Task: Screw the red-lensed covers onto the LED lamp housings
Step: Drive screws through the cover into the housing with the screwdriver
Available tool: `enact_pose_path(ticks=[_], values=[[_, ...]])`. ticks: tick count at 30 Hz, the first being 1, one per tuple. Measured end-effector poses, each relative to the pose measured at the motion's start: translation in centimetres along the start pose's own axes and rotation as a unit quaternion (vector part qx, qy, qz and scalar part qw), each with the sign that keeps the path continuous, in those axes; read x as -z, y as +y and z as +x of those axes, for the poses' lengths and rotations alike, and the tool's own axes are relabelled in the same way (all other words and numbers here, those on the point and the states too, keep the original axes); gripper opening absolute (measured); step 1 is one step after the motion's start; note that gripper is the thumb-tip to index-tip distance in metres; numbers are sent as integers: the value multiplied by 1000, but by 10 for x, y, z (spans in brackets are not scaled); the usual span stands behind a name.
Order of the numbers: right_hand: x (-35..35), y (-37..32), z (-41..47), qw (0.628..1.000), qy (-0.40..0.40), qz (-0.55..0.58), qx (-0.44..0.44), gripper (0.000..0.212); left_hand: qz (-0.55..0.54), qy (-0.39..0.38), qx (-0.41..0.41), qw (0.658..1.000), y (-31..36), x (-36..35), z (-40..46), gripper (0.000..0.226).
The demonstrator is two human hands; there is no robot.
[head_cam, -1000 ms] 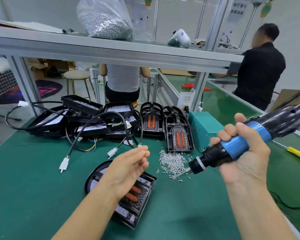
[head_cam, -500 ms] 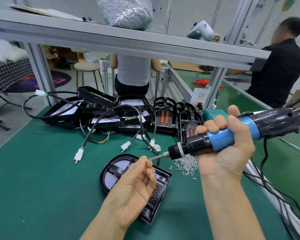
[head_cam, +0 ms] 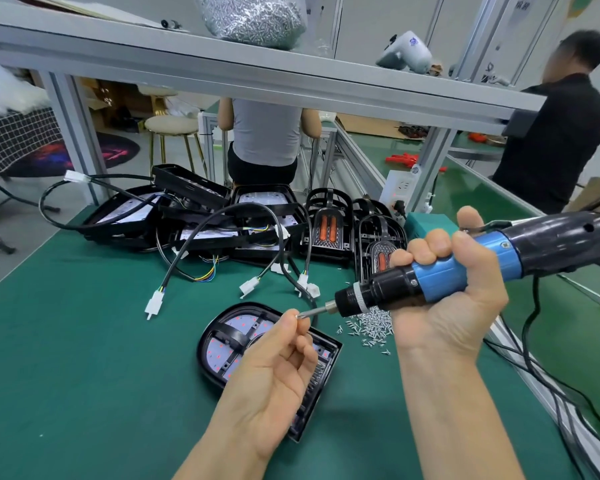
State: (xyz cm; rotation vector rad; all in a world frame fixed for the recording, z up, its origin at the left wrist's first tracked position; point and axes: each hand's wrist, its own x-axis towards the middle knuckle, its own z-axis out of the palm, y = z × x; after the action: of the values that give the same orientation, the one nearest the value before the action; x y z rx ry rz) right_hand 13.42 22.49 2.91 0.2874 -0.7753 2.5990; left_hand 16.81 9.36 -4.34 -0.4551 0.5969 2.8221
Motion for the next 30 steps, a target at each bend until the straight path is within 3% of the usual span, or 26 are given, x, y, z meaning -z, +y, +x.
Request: enact_pose_path(ticks=[7, 15, 19, 21, 22, 24, 26, 27, 28, 30], values=[[-4, 5, -1, 999, -2, -17, 30, 27, 71, 7, -133, 988, -7, -1, 5, 12], [0, 11, 1, 999, -6, -22, 30, 28, 156, -13, -152, 976, -1, 9, 11, 13], [4, 16, 5, 999, 3, -22, 24, 29, 264, -3, -186, 946, 16, 19, 10, 33], [7, 20, 8, 999, 2, -26, 20, 29, 344, 67, -258, 900, 36, 34, 12, 35], [8, 23, 9, 999, -1, -30, 17, 30, 406, 128, -296, 855, 48, 44, 14, 34], [11, 30, 12, 999, -7, -37, 9, 30, 571, 239, -311, 722, 69, 65, 18, 33], [14, 42, 13, 999, -9, -52, 1, 31, 721, 271, -232, 594, 79, 82, 25, 31], [15, 48, 14, 998, -10, -61, -3, 31, 768, 267, -192, 549, 80, 85, 27, 28], [16, 55, 15, 998, -9, -70, -7, 32, 793, 262, -171, 523, 79, 85, 29, 23], [17, 68, 17, 996, -10, -88, -11, 34, 803, 261, -167, 509, 78, 82, 31, 17]])
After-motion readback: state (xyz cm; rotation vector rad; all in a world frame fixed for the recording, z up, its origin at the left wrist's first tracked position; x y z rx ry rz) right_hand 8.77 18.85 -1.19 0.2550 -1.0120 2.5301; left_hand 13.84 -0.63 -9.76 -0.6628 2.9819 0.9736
